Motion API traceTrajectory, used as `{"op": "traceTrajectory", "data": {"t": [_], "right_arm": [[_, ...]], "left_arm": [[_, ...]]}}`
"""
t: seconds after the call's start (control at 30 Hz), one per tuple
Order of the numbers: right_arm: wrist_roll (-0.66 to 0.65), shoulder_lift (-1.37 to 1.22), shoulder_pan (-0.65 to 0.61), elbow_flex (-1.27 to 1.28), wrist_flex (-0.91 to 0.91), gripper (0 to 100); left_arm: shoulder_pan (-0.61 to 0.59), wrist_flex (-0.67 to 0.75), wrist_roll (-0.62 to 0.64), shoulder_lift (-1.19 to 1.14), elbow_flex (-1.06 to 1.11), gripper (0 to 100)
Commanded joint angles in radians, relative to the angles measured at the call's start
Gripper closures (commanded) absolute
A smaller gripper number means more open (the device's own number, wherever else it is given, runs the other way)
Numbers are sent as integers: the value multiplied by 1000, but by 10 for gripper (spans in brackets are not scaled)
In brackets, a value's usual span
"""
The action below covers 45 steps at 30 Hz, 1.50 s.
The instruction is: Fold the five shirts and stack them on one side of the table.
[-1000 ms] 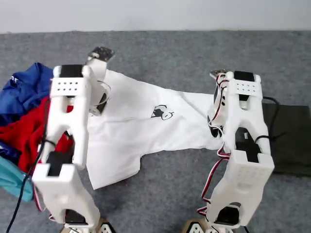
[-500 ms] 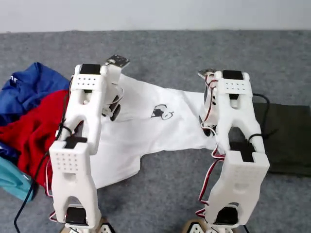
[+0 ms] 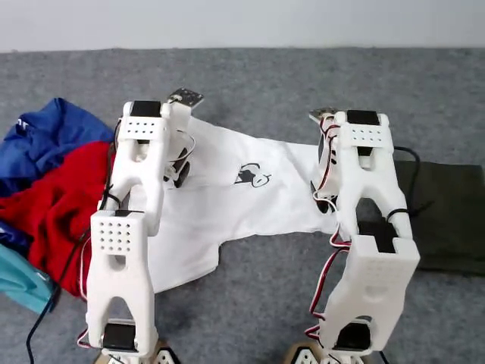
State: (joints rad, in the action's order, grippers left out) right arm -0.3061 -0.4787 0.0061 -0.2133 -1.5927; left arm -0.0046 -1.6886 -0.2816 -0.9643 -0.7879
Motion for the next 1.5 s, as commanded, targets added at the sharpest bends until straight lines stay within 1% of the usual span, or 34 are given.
{"op": "traceTrajectory", "data": {"t": [0.0, 0.1, 0.33, 0.5, 0.57, 0.8, 0.97, 1.13, 1.3, 1.47], "right_arm": [[-3, 64, -2, -3, 7, 988], [-3, 64, -2, -3, 7, 988], [-3, 64, -2, -3, 5, 988], [-3, 65, -2, -3, -7, 988], [-3, 65, -2, -3, -33, 988], [-3, 165, -4, -2, -91, 988], [-5, 196, -2, 0, -127, 988], [-9, 205, -2, 87, -110, 988], [-8, 205, -2, 210, -30, 988], [-3, 205, -2, 258, 13, 988]], "left_arm": [[11, -41, -14, -8, -50, 934], [12, -64, -14, -8, -88, 985], [5, -66, -12, 12, -105, 987], [5, -68, -9, 146, -71, 987], [6, -69, -9, 224, 4, 987], [5, -68, -18, 542, 412, 987], [12, -68, -68, 709, 638, 987], [3, -68, -72, 807, 762, 987], [11, -68, -72, 885, 842, 987], [6, -68, -72, 974, 943, 987]]}}
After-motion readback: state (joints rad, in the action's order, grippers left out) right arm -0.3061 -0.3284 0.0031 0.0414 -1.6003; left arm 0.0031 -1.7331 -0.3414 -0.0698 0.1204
